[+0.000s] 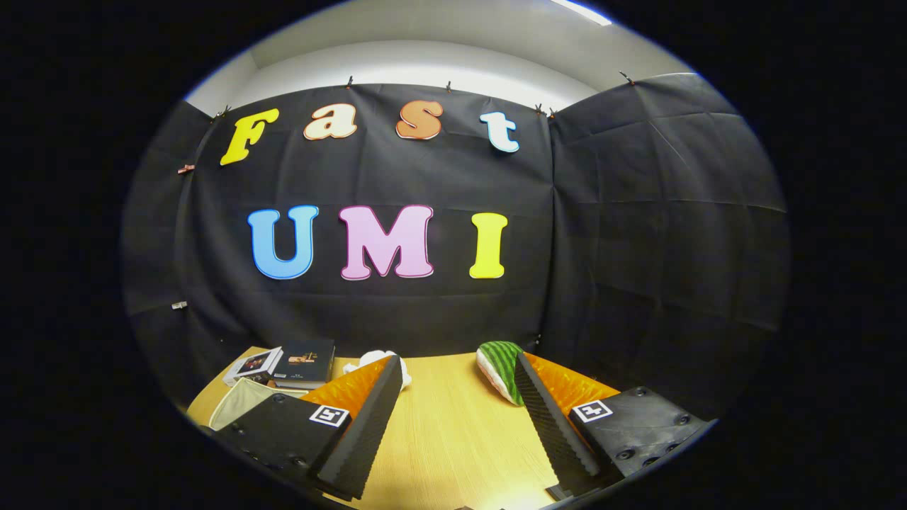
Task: Open the storage box then place both shoes into the box .Put the left shoe in first, then the right shoe, with the right side of both shoes facing outward in a uniform manner.
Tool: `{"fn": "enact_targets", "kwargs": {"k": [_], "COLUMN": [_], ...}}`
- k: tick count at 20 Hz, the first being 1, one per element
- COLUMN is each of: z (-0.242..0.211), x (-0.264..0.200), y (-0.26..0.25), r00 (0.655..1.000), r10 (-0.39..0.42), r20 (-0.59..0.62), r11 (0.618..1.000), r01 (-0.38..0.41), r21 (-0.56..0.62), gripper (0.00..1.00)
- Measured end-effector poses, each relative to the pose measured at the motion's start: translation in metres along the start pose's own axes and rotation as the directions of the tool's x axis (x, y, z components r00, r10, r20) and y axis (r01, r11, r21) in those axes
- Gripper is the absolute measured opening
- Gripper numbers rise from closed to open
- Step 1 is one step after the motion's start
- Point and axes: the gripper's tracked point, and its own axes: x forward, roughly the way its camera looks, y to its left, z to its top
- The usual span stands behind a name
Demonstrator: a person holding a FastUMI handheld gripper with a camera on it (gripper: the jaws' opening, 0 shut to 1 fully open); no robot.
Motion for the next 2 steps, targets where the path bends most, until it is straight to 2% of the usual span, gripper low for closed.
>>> {"fn": "enact_targets", "kwargs": {"k": [2], "z": [-0.0035], "x": [0.0015], "y": [0.0024], "r00": [1.000], "r10": [0.011], "r20": [-0.014], "r11": [1.000], "r01": [-0.011], "r21": [0.013], "gripper": [0.98]}}
